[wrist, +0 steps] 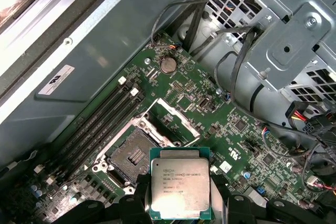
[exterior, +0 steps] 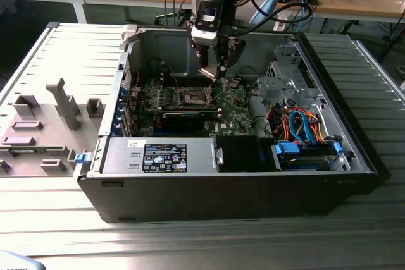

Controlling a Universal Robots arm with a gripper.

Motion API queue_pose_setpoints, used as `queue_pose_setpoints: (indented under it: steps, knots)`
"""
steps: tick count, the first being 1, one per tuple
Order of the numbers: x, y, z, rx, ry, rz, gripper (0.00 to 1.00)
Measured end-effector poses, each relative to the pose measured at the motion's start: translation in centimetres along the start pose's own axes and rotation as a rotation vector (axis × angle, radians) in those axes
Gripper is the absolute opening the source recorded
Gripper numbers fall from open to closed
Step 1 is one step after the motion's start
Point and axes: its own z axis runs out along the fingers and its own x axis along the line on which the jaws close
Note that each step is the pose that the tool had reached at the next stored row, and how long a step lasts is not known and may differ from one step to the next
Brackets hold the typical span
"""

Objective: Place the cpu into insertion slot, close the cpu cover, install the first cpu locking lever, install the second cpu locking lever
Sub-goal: 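Place the cpu into insertion slot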

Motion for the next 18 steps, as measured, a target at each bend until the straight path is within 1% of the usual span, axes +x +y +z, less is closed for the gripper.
queue_pose_setpoints:
  steps: [18]
  knots:
    - [0.0,0.0,0.07,0.0007,-0.0004,0.017,0.55]
